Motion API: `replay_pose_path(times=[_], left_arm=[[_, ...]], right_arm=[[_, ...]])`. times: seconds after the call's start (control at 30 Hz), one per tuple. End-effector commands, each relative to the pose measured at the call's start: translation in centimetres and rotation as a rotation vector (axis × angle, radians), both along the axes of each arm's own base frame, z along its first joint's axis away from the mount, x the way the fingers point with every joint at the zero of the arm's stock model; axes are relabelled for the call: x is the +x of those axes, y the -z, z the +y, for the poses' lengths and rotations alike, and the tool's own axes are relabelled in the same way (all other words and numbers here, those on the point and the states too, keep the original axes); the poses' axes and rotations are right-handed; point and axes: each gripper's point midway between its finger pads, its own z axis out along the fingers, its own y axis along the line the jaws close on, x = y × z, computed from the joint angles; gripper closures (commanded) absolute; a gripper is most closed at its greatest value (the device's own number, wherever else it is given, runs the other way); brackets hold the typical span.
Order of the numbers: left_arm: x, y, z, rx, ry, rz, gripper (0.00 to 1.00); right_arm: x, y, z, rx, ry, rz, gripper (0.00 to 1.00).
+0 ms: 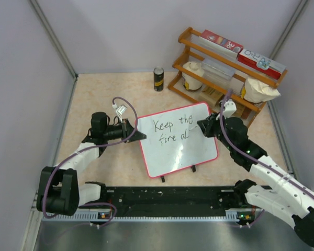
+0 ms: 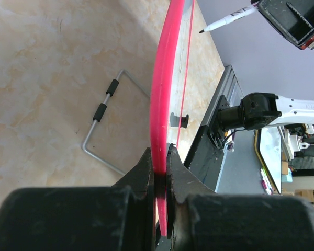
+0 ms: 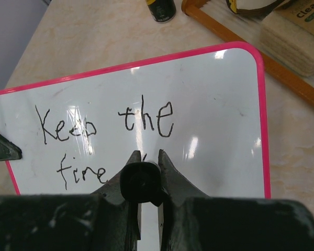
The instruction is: Write a sentence on the whiteboard
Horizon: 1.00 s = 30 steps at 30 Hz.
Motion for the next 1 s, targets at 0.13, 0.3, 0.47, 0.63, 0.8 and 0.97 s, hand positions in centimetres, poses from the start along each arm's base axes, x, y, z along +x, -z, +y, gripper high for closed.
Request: replay_pose_path(times=[0.13, 0.3, 0.47, 0.63, 0.8, 0.97], left_arm=[[0.9, 2.5, 1.0, 0.101, -0.063, -0.048, 1.00], [0.9, 2.5, 1.0, 0.101, -0.063, -0.049, 1.00], [0.9, 2.5, 1.0, 0.101, -0.063, -0.048, 1.00], [0.9, 2.4, 1.0, 0.100, -0.063, -0.048, 1.00], [0.9, 2.4, 1.0, 0.100, -0.064, -0.049, 1.00], [0.9, 2.4, 1.0, 0.099, -0.062, -0.051, 1.00]], right_arm=[[1.1, -1.9, 0.3, 0.018, 0.003, -0.043, 1.00], [0.9, -0.5, 0.2, 0.007, 0.004, -0.016, 1.00], [0.9, 1.4, 0.0, -0.011, 0.015, 0.022, 1.00], [0.4, 3.1, -0.1, -0.025, 0.011, 0.054, 1.00], [-0.3, 4.0, -0.3, -0.027, 0.003, 0.078, 1.00], [-1.0, 4.9, -0.6, -0.031, -0.004, 0.099, 1.00]])
